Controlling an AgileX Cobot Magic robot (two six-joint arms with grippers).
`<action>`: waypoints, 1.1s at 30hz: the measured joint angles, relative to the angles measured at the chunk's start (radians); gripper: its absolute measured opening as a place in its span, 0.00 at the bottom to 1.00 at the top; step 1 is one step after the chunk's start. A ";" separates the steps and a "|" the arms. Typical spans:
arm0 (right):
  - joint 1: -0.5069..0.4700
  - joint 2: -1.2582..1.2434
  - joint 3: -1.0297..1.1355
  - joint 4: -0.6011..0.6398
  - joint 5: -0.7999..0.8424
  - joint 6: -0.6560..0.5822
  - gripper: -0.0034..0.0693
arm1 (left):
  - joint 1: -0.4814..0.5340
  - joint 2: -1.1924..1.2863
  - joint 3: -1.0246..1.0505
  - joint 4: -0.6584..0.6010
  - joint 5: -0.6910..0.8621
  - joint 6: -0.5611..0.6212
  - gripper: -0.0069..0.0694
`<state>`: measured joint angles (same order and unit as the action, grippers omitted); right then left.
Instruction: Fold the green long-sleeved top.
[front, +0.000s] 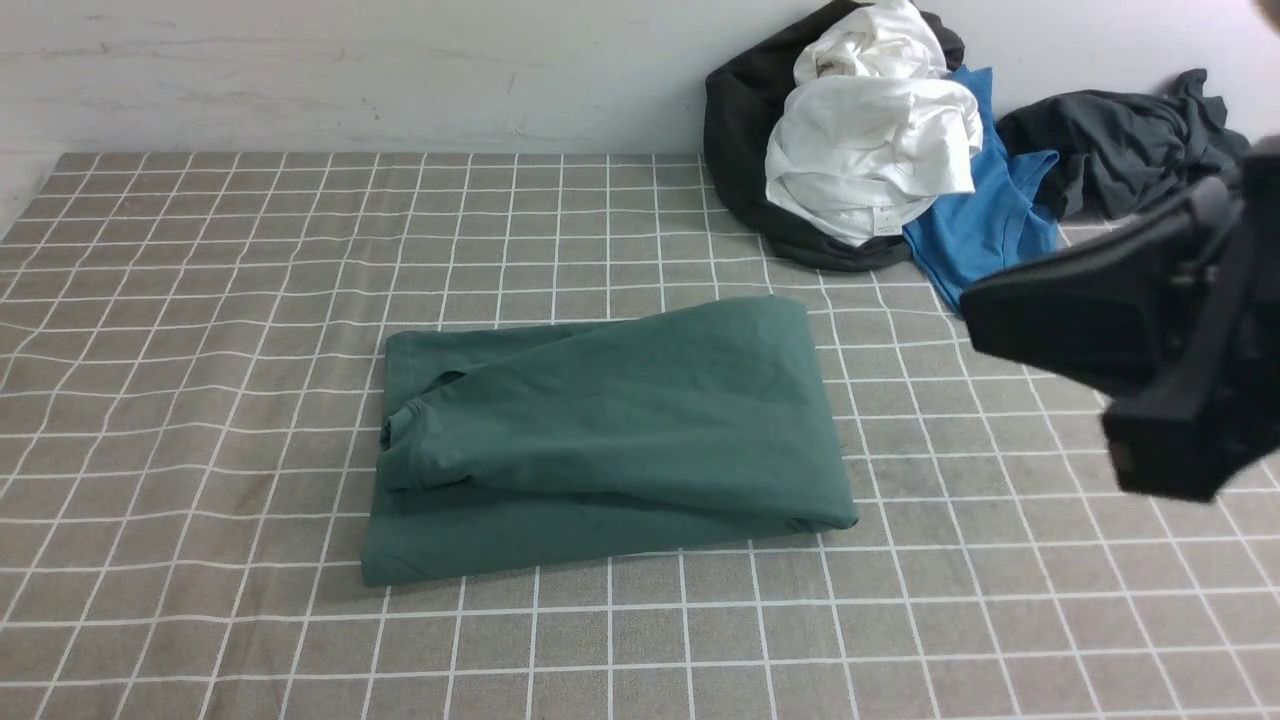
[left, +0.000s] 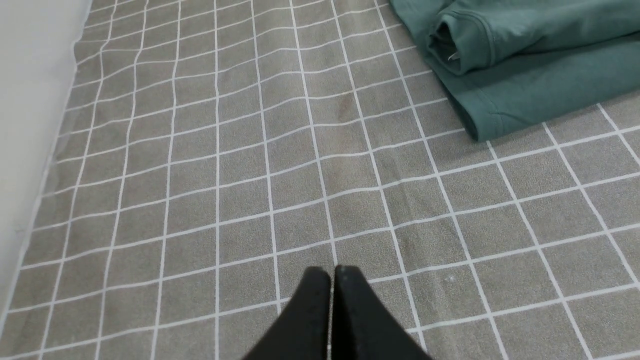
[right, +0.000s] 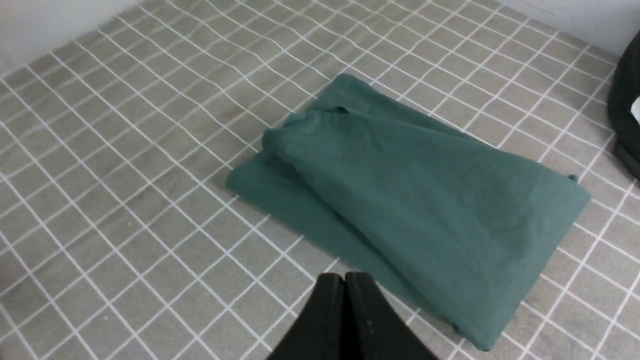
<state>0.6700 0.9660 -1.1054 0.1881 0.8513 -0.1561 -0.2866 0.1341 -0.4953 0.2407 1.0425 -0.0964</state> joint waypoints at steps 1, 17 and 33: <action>0.000 -0.018 0.018 0.016 0.000 0.000 0.03 | 0.000 0.000 0.000 0.000 0.000 0.000 0.08; 0.000 -0.049 0.059 -0.001 -0.060 -0.039 0.03 | 0.000 0.000 0.000 0.000 -0.001 0.000 0.08; -0.549 -0.707 0.937 -0.091 -0.698 0.156 0.03 | 0.000 0.000 0.000 -0.001 -0.001 0.000 0.08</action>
<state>0.1215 0.2589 -0.1684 0.0974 0.1536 0.0000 -0.2866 0.1341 -0.4953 0.2401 1.0417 -0.0964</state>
